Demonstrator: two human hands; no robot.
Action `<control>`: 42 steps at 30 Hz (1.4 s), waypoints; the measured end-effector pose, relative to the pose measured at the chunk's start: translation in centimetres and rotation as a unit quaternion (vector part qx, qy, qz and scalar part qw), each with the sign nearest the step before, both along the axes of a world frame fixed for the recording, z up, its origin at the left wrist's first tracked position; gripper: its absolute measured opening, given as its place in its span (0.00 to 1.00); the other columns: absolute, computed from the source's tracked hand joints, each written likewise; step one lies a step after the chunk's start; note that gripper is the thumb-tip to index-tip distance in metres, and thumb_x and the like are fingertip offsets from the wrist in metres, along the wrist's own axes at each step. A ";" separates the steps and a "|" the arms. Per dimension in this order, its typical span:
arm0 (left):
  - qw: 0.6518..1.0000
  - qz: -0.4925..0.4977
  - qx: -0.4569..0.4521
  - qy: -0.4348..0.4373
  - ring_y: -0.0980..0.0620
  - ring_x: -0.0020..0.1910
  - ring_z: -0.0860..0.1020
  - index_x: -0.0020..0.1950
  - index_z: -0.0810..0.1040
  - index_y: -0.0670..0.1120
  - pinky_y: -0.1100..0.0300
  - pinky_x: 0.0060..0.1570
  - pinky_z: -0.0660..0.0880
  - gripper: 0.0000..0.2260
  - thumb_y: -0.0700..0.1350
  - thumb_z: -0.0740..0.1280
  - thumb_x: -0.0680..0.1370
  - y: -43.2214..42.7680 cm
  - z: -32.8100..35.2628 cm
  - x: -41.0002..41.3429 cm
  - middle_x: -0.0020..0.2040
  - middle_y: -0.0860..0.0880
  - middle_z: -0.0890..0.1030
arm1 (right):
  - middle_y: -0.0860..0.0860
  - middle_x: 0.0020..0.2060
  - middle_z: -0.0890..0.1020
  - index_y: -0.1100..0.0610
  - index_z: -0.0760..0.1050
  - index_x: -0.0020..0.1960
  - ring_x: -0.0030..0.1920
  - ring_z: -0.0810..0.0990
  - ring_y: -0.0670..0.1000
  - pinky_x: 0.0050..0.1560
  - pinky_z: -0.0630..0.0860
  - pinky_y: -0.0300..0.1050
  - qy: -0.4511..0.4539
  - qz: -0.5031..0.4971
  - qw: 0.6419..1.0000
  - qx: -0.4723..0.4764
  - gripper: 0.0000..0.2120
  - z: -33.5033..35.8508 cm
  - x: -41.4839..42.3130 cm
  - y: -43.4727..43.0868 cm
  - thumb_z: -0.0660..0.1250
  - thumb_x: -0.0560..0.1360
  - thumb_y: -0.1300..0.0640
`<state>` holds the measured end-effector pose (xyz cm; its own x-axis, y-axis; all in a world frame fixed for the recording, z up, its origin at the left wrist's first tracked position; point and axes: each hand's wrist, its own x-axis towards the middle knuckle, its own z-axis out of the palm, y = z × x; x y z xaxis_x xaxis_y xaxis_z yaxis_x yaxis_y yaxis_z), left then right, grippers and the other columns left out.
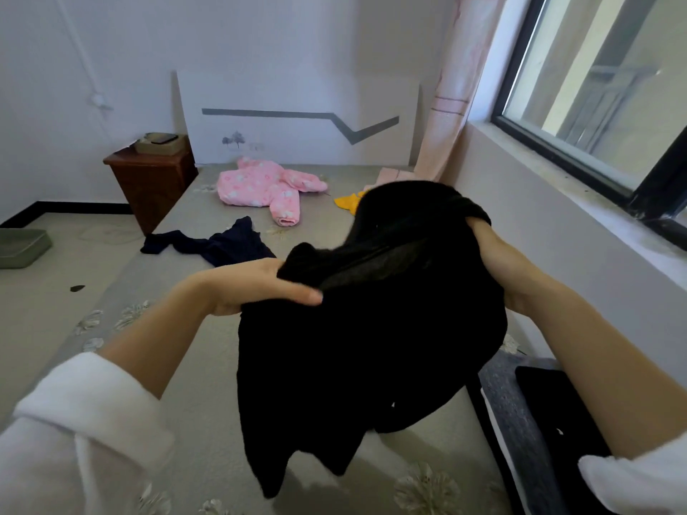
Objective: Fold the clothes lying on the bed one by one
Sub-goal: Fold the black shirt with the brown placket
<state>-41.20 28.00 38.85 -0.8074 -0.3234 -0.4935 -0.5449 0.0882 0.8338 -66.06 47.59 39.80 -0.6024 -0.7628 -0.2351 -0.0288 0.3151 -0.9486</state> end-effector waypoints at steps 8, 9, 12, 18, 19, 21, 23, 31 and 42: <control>0.889 -0.015 -0.454 -0.060 0.49 0.40 0.75 0.44 0.73 0.48 0.58 0.36 0.68 0.05 0.39 0.66 0.75 -1.3 -3.1 0.2 0.39 0.51 0.74 | 0.52 0.38 0.85 0.59 0.80 0.47 0.40 0.83 0.51 0.47 0.78 0.46 -0.027 0.029 0.999 0.024 0.18 0.4 0.5 0.7 0.69 0.70 0.43; 0.877 -0.011 -0.477 -0.063 0.47 0.39 0.75 0.40 0.72 0.48 0.56 0.35 0.67 0.06 0.38 0.64 0.75 -1.4 -3.3 0.4 0.37 0.51 0.74 | 0.53 0.34 0.84 0.62 0.80 0.44 0.36 0.83 0.51 0.41 0.78 0.44 -0.011 0.048 0.998 0.038 0.19 0.8 0.5 1.0 0.72 0.66 0.45; 0.868 0.001 -0.493 -0.063 0.45 0.36 0.76 0.36 0.74 0.44 0.56 0.34 0.68 0.11 0.35 0.59 0.76 -1.7 -3.9 0.9 0.33 0.47 0.76 | 0.54 0.28 0.82 0.62 0.80 0.34 0.28 0.81 0.50 0.27 0.75 0.37 0.027 0.116 0.988 0.099 0.12 1.4 0.1 1.7 0.76 0.63 0.53; 0.920 0.014 -0.391 -0.005 0.41 0.44 0.80 0.45 0.81 0.43 0.47 0.47 0.75 0.16 0.29 0.56 0.77 -2.7 -1.5 3.5 0.42 0.40 0.82 | 0.61 0.37 0.84 0.63 0.82 0.37 0.35 0.84 0.55 0.34 0.80 0.41 0.050 0.213 0.968 0.121 0.04 2.3 -0.8 3.4 0.73 0.64 0.70; 0.924 0.038 -0.379 0.022 0.42 0.46 0.80 0.46 0.82 0.44 0.47 0.50 0.75 0.17 0.29 0.56 0.77 -3.0 -0.8 4.1 0.44 0.40 0.83 | 0.62 0.38 0.84 0.65 0.81 0.40 0.36 0.84 0.56 0.36 0.81 0.42 0.066 0.224 0.964 0.126 0.06 2.8 -1.0 3.7 0.73 0.64 0.71; 0.931 0.087 -0.345 0.080 0.49 0.44 0.80 0.45 0.82 0.48 0.59 0.49 0.75 0.21 0.27 0.55 0.77 -3.4 0.4 5.1 0.42 0.46 0.84 | 0.60 0.38 0.85 0.67 0.80 0.43 0.37 0.84 0.56 0.37 0.79 0.43 0.146 0.247 0.944 0.163 0.08 3.5 -1.2 3.9 0.75 0.64 0.71; 0.915 0.107 -0.369 0.125 0.56 0.36 0.78 0.40 0.82 0.50 0.69 0.39 0.71 0.23 0.27 0.55 0.76 -3.7 1.2 5.4 0.35 0.51 0.82 | 0.56 0.33 0.84 0.63 0.80 0.38 0.35 0.83 0.53 0.34 0.76 0.41 0.225 0.251 0.921 0.197 0.06 4.0 -0.9 3.5 0.76 0.64 0.68; 0.921 0.264 -0.128 0.254 0.59 0.24 0.73 0.30 0.79 0.50 0.67 0.27 0.69 0.20 0.35 0.54 0.75 -3.1 2.3 3.2 0.26 0.55 0.75 | 0.58 0.34 0.84 0.62 0.83 0.40 0.34 0.83 0.52 0.36 0.77 0.38 0.277 0.090 0.954 0.075 0.02 5.9 -1.7 1.6 0.75 0.68 0.63; 0.878 0.026 -0.472 -0.077 0.41 0.48 0.76 0.55 0.76 0.41 0.50 0.48 0.71 0.08 0.40 0.59 0.80 -11.3 -2.2 1.2 0.49 0.41 0.79 | 0.58 0.28 0.72 0.63 0.73 0.36 0.35 0.75 0.61 0.32 0.64 0.47 0.454 0.007 0.862 0.225 0.10 -2.4 -6.2 -6.5 0.64 0.74 0.61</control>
